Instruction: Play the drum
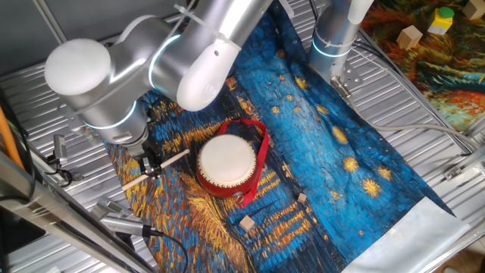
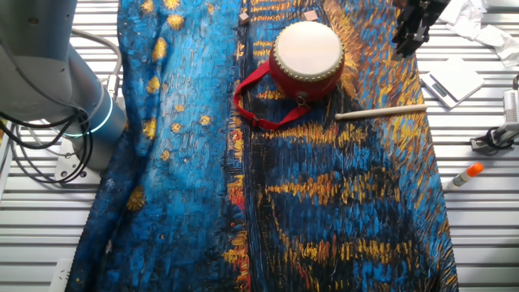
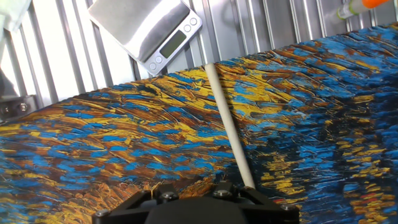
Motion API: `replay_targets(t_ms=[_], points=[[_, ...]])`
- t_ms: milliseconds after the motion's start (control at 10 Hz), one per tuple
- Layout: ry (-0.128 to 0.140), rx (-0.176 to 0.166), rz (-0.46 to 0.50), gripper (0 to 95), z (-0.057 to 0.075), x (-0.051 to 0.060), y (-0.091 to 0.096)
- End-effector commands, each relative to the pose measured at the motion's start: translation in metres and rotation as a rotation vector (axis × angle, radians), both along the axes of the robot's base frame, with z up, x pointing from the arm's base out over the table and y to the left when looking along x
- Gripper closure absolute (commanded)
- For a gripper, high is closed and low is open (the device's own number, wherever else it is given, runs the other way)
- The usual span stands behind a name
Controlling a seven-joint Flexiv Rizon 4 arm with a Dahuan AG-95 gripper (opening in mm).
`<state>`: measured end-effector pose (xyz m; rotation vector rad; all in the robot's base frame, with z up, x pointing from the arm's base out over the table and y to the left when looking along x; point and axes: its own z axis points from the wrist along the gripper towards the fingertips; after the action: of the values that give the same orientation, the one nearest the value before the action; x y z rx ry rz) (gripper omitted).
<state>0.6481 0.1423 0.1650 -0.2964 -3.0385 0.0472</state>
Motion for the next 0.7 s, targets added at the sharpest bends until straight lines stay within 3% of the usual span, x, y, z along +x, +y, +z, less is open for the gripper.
replay_targets(t_ms=[100,700], points=[[-0.002,0.035,0.142,95.0,-0.0101,-0.0792,-0.1221],[0.003,0.034,0.145,95.0,-0.0032,-0.0864,-0.1130]])
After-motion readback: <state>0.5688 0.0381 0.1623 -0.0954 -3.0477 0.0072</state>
